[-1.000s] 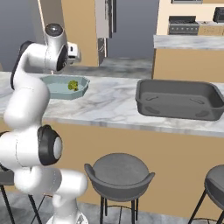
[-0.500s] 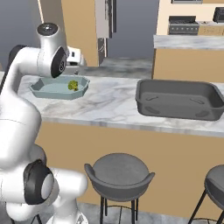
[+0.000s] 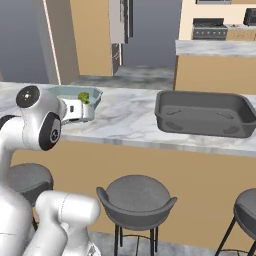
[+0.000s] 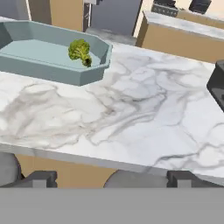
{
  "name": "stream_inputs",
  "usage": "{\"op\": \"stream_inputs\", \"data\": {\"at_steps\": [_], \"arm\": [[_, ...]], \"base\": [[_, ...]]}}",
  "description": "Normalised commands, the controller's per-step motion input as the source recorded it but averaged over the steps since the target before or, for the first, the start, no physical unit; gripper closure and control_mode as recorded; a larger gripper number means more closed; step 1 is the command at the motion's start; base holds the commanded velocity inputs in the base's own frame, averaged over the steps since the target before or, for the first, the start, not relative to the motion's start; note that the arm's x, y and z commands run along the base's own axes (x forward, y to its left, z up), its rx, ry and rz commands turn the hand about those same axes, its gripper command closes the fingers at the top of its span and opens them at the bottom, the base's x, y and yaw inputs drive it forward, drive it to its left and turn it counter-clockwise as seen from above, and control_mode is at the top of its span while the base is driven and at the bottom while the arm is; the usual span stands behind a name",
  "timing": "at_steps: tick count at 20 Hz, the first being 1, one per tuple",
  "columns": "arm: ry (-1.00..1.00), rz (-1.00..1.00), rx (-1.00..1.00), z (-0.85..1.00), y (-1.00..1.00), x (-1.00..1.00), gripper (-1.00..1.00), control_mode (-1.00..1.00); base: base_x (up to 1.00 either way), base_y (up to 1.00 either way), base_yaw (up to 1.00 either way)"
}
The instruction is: Place the cold items (broccoli and cucumber) from the fridge in one tupperware on the dining counter. Place the warm items (kebab skewer and hot dog) in the stove area in another tupperware.
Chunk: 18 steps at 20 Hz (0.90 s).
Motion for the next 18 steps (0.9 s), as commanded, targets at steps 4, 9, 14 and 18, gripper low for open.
{"op": "stream_inputs", "data": {"at_steps": [4, 9, 14, 18], "arm": [[-0.02, -0.02, 0.00, -0.75, -0.36, -1.00, -1.00, -1.00], [-0.04, 0.00, 0.02, -0.32, -0.15, -0.71, -1.00, -1.00], [-0.01, 0.00, 0.00, 0.00, 0.00, -0.08, -1.00, -1.00], [0.00, 0.00, 0.00, -0.01, 0.00, -0.13, -1.00, -1.00]], "base": [[0.00, 0.00, 0.00], [0.00, 0.00, 0.00], [0.00, 0.00, 0.00], [0.00, 0.00, 0.00]]}}
